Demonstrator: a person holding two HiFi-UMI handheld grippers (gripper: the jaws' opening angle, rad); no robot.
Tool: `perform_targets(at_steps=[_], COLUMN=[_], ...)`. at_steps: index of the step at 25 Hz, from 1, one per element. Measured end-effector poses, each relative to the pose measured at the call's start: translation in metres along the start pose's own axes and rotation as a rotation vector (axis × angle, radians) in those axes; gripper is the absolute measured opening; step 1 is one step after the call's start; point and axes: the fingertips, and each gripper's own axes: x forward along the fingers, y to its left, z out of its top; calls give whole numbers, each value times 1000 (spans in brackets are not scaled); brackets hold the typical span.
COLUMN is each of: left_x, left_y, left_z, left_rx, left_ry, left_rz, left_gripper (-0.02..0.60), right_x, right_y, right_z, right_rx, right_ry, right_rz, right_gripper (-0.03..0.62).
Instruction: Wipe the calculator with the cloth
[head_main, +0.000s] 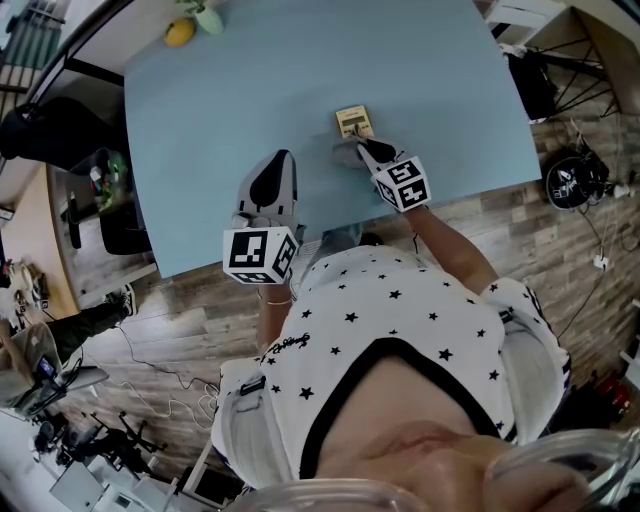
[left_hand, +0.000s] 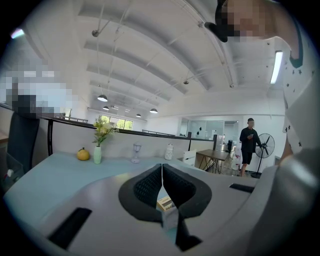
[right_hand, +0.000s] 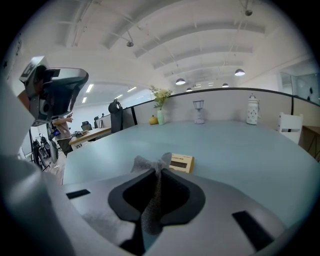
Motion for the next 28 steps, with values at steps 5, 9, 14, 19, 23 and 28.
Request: perform_targets(at_steps=[5,9,14,19,23,28], left_x=[5,8,8,5,0,-3], left_y=[-8,-14,-19,-20,-19,-20], left_z=[2,2,1,0,0,-1], left_rx=[8,16,20,23,24,27], left_ry=[4,9,15,19,21,22], left_rz=[-24,-41,-49,-43,-39,-33], left_gripper=[31,31,31,31,31,31], right_x=[-12,-22,-26,-25,-23,-33], right_y=[-26,-45,-54,-54,-52,-60], right_z=[-4,-11,-27,-32,-31,-19], right_rx=[20,54,72,39,26,62], right_ry=[2,5,40,58,65,10], right_rz=[-62,-114,-136,-138,-141,-158], right_gripper=[31,31,31,31,31,31])
